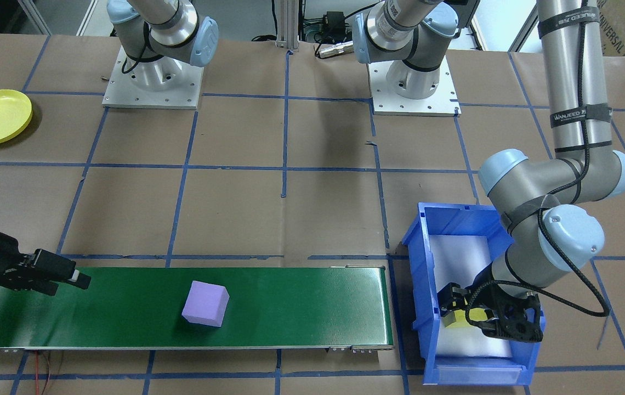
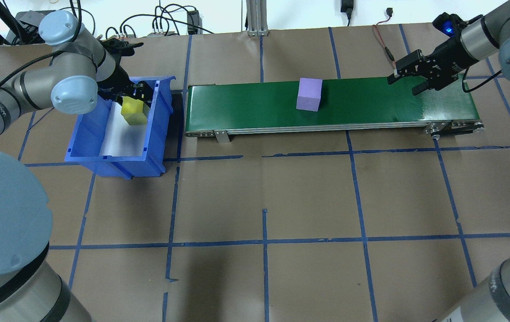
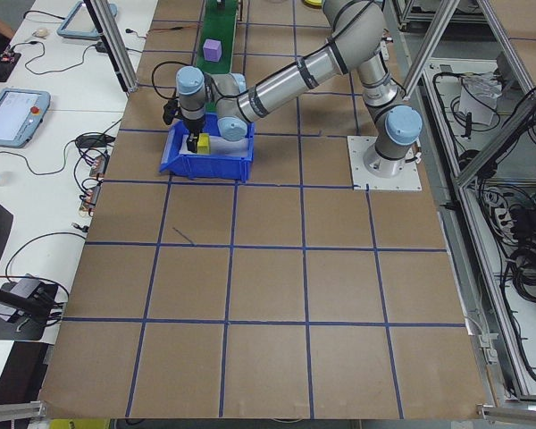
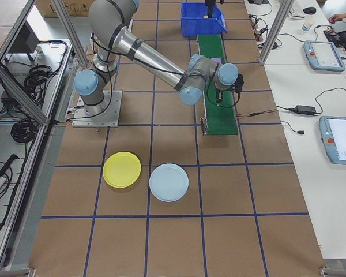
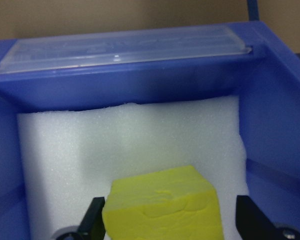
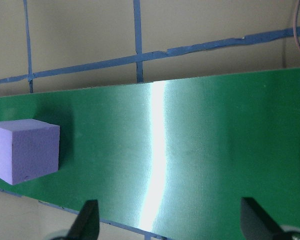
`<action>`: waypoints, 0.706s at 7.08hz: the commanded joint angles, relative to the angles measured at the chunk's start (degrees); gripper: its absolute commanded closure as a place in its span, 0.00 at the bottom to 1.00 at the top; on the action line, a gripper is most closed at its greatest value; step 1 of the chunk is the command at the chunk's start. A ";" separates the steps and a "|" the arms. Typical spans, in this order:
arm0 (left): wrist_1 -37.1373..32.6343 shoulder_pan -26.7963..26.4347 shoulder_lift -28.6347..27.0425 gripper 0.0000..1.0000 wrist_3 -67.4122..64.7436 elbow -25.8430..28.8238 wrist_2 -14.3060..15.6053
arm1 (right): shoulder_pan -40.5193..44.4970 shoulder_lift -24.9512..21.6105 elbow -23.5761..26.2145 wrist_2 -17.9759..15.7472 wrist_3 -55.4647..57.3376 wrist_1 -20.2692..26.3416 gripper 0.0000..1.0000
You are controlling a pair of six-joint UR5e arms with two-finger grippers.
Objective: Move block left to right into plate
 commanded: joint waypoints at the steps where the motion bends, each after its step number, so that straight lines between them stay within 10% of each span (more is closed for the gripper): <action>1: 0.23 -0.04 2.21 0.74 1.39 0.24 0.21 | -2.50 0.55 -0.12 1.70 -2.59 -0.35 0.00; 5: -6.87 -7.46 17.43 0.76 -1.74 0.24 -0.50 | -3.39 0.90 0.85 0.75 -2.34 -0.18 0.00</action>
